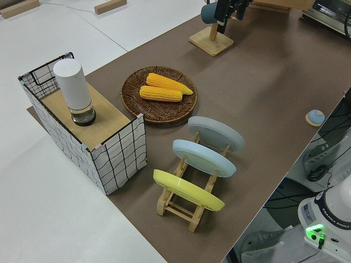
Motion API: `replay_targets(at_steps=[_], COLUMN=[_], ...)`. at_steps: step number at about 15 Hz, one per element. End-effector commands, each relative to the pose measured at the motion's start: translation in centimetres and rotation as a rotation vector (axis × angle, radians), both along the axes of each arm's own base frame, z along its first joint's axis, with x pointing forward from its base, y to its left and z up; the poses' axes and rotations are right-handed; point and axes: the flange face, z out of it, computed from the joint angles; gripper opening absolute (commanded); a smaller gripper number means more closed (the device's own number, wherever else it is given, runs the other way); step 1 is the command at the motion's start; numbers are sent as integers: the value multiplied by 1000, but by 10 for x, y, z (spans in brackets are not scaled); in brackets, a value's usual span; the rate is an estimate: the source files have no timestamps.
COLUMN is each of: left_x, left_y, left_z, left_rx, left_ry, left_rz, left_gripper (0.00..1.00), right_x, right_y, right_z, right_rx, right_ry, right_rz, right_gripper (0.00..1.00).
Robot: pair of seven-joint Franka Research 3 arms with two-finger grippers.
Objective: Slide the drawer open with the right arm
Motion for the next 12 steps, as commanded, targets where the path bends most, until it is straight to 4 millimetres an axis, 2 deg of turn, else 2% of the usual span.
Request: replay_targets(at_steps=[1, 5, 9, 12], left_x=[-4, -4, -4, -4], left_y=[2, 2, 2, 2], left_z=[4, 4, 4, 4], left_rx=[11, 12, 12, 12], left_ry=[2, 2, 3, 3], left_rz=[1, 1, 1, 1], left_gripper=[995, 995, 995, 995], right_x=[-11, -15, -15, -15], right_y=[-42, -57, -58, -51], right_z=[-8, -16, -17, -7], right_rx=[105, 114, 124, 107], right_ry=[28, 43, 49, 24], right_rz=[-43, -75, -86, -73], right_gripper=[987, 987, 990, 990])
